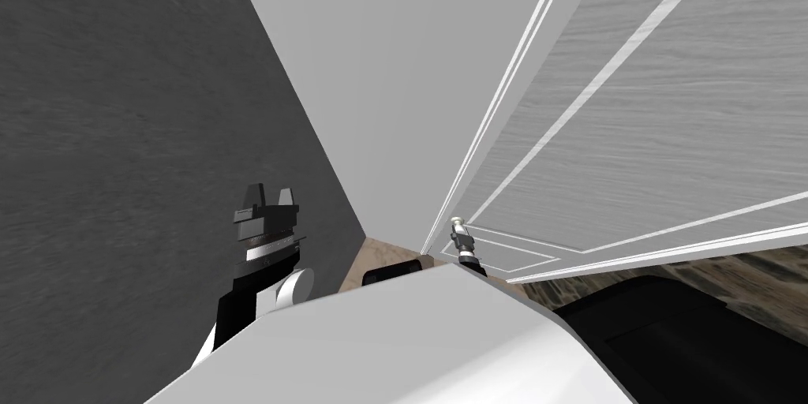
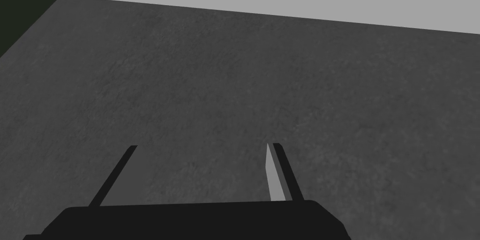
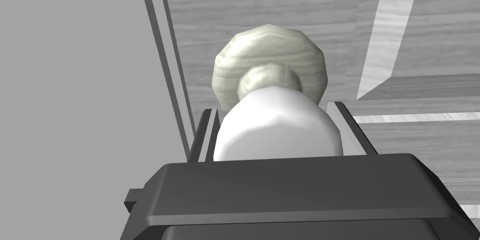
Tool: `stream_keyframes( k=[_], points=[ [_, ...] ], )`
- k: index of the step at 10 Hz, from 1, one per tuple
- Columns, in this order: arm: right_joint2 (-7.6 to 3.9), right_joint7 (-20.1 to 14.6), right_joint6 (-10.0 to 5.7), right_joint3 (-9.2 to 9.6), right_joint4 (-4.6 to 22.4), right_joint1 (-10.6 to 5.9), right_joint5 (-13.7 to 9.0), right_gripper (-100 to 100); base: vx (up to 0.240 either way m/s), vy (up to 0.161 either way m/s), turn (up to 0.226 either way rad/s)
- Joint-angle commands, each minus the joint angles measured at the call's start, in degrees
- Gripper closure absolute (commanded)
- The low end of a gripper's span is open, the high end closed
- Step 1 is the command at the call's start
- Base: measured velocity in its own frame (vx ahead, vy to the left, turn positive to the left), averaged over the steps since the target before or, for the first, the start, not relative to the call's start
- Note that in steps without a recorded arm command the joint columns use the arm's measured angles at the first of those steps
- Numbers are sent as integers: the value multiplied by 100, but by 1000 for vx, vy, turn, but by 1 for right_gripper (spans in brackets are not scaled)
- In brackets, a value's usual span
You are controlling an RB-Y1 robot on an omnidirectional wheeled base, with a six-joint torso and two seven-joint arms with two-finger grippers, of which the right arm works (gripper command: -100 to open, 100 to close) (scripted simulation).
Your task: Pull the door open
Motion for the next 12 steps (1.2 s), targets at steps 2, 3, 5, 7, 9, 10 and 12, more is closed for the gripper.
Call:
stream_keyframes(
  k=[2,3,5,7,9,10,12],
  points=[
    [7,9,3,7,-2,1,3,100,-25,4,5],
    [7,9,3,7,-2,1,3,100,-15,4,1],
    [7,9,3,7,-2,1,3,100,-4,2,-1],
    [-66,-107,-66,138,11,47,71,100,-111,19,98],
    [-122,-194,-131,226,15,77,119,100,-188,5,70],
    [-184,-291,-204,324,19,110,173,100,-222,3,111],
    [-266,-418,-300,454,24,154,244,100,-232,-20,127]
  ],
)
